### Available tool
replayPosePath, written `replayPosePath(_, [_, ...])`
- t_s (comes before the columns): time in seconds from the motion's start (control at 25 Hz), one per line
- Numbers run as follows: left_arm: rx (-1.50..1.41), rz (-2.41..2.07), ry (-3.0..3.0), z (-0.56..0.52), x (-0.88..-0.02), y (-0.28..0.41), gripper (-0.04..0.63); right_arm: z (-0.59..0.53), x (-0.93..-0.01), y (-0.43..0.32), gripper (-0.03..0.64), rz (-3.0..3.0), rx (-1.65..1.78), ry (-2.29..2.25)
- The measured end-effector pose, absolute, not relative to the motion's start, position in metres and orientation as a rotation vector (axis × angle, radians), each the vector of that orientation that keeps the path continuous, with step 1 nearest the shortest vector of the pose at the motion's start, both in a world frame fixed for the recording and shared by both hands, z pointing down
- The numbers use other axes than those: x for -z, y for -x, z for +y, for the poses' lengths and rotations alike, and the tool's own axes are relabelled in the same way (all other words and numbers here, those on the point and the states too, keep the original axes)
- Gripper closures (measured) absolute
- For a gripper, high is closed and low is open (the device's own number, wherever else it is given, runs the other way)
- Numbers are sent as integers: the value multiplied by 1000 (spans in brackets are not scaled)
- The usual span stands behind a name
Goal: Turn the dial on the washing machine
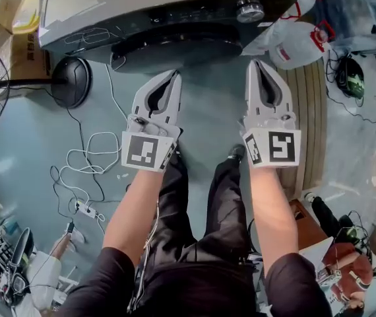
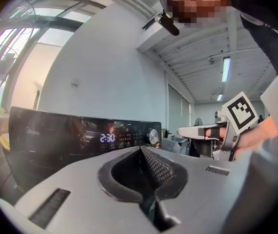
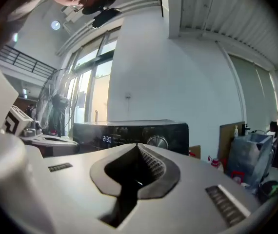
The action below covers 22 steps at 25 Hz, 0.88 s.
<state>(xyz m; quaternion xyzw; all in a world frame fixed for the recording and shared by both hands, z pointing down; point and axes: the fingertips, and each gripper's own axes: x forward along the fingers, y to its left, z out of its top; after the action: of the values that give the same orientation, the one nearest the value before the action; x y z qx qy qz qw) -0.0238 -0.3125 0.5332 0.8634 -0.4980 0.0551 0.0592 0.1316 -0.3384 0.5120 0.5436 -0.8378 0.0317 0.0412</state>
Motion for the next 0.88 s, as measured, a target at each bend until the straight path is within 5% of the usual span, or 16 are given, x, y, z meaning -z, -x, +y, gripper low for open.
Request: replayPosePath(0.88, [4, -1460, -2640, -211, -276, 130, 580, -185, -268, -101, 595, -2484, -198, -1831])
